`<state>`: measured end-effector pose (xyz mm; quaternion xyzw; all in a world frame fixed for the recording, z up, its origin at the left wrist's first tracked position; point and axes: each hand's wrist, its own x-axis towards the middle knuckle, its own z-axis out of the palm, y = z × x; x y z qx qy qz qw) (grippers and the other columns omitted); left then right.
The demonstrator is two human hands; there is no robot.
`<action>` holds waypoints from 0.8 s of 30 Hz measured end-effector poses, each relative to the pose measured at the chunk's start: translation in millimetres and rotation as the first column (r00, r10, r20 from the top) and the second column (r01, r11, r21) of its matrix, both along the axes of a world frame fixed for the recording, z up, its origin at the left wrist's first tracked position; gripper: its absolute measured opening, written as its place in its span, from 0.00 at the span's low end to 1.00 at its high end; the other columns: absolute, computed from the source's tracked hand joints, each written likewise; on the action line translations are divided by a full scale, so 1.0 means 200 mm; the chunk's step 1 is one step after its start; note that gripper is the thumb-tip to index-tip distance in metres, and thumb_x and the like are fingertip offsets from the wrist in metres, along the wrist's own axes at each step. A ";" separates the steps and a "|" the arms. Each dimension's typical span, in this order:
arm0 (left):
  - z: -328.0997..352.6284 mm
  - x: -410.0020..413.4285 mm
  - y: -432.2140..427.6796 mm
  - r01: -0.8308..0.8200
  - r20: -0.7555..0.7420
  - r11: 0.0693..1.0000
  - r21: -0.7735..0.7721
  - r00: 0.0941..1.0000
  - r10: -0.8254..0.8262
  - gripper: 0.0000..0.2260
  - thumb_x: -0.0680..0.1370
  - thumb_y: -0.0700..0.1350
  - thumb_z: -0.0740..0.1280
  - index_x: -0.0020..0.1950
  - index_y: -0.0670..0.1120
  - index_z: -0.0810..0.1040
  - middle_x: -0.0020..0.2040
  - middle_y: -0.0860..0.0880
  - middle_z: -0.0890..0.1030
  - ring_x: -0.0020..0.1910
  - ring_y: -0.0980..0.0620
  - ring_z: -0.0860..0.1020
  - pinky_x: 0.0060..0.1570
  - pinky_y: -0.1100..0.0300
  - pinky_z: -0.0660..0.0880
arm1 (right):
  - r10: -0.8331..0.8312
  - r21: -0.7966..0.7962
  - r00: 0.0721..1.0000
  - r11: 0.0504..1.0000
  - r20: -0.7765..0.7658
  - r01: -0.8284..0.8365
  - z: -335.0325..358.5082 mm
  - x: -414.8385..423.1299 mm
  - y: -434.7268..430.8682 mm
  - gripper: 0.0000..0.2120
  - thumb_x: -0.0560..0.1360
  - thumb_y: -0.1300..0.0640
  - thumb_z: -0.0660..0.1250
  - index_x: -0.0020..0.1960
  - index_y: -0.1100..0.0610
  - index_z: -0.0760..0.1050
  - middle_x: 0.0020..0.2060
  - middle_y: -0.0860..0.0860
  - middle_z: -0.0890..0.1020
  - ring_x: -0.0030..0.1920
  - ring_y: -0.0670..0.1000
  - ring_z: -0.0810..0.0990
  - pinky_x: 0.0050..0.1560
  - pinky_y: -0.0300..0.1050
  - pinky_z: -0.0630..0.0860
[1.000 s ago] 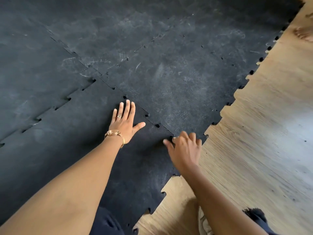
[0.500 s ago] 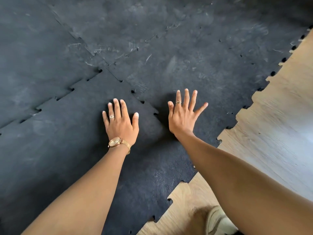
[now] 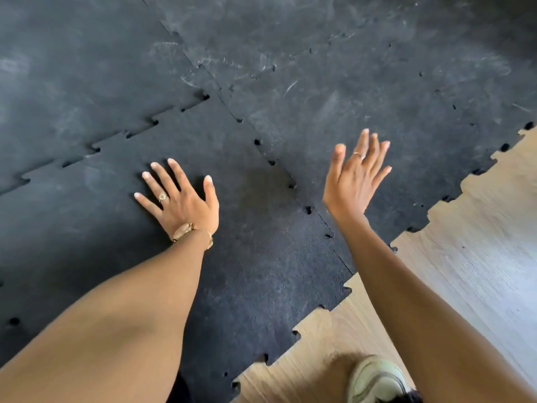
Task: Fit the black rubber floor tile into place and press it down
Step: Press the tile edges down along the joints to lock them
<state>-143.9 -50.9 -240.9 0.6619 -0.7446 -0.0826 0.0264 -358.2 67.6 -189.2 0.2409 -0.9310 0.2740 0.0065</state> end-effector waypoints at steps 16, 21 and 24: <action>0.00 0.00 0.00 -0.008 -0.003 1.000 -0.005 1.000 0.008 0.34 0.79 0.63 0.47 0.80 0.45 0.47 0.80 0.40 0.48 0.78 0.40 0.45 0.73 0.34 0.41 | 0.013 0.085 0.999 0.996 0.042 -0.017 -0.07 0.09 -0.13 0.37 0.79 0.36 0.41 0.78 0.57 0.36 0.78 0.55 0.38 0.75 0.59 0.32 0.68 0.72 0.34; -0.01 0.00 -0.02 -0.011 0.011 1.000 -0.012 1.000 0.011 0.34 0.79 0.63 0.45 0.80 0.45 0.47 0.80 0.40 0.48 0.78 0.39 0.45 0.73 0.34 0.42 | 0.278 0.049 0.953 0.960 -0.122 -0.274 -0.02 0.15 -0.49 0.35 0.79 0.36 0.43 0.79 0.56 0.42 0.78 0.54 0.44 0.77 0.59 0.37 0.71 0.69 0.34; -0.01 -0.01 -0.02 -0.003 0.013 1.000 -0.017 1.000 0.004 0.34 0.80 0.63 0.46 0.80 0.45 0.47 0.80 0.40 0.49 0.78 0.39 0.45 0.73 0.34 0.41 | 0.389 0.364 0.921 0.857 0.005 -0.364 -0.24 0.15 -0.50 0.35 0.78 0.34 0.39 0.78 0.53 0.39 0.78 0.53 0.41 0.77 0.58 0.36 0.69 0.73 0.39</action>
